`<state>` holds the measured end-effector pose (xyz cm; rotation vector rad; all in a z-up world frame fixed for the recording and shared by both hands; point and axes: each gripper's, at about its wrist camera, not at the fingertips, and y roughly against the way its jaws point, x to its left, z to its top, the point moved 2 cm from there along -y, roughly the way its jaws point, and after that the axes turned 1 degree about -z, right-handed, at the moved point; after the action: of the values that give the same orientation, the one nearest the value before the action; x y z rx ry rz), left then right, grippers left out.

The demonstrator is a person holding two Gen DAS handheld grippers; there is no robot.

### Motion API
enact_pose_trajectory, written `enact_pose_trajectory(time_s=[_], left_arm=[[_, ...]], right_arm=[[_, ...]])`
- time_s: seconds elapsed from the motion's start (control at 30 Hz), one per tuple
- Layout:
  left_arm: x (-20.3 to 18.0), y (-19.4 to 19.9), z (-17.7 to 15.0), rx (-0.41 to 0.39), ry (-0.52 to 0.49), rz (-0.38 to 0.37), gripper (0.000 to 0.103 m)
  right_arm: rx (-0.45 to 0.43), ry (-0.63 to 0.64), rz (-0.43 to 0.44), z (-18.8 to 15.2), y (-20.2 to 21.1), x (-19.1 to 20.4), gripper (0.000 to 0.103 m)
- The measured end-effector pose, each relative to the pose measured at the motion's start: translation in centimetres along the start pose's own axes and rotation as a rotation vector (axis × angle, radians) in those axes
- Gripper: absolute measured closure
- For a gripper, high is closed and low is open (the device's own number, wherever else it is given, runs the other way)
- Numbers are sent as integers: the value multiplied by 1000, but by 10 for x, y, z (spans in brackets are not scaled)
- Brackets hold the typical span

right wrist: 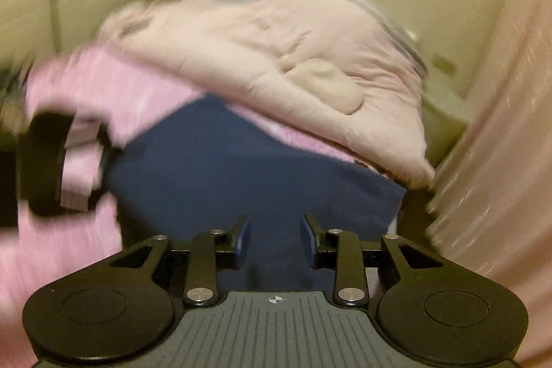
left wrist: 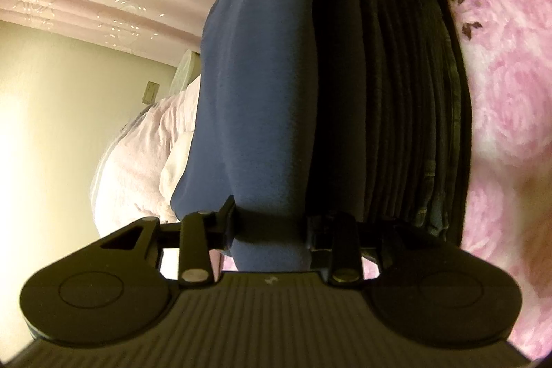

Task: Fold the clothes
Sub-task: 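Carry the navy top onto the stack of folded clothes with both grippers, then align the navy top on the stack and open both grippers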

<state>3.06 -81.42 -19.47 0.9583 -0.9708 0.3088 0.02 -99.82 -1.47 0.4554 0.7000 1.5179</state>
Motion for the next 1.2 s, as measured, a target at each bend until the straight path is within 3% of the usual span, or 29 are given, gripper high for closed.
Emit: enact_pose_trajectory(time_s=[0.17, 0.27, 0.43, 0.63, 0.83, 0.93, 0.97, 1.03, 1.2], left_arm=[[4, 6, 0, 12, 33, -25, 70], [11, 20, -6, 25, 82, -53, 64], [33, 59, -27, 48, 325, -79, 67], [81, 58, -18, -29, 691, -114, 67], [71, 14, -14, 58, 773, -215, 71], [78, 18, -14, 76, 810, -224, 71], [81, 20, -16, 83, 828, -229, 71], [87, 26, -21, 96, 861, -231, 71], [89, 59, -37, 130, 997, -225, 65]], right_arm=[[123, 8, 26, -12, -39, 0, 71], [109, -15, 16, -19, -37, 1, 71], [89, -11, 6, -31, -42, 4, 71], [71, -50, 3, -46, -51, 5, 71], [92, -66, 28, -36, -52, -3, 71], [67, -113, 23, -29, -40, -7, 71], [57, -128, 23, -28, -35, -8, 70], [32, -152, 7, -30, -19, -6, 33], [11, -225, 10, -50, 22, 11, 31]])
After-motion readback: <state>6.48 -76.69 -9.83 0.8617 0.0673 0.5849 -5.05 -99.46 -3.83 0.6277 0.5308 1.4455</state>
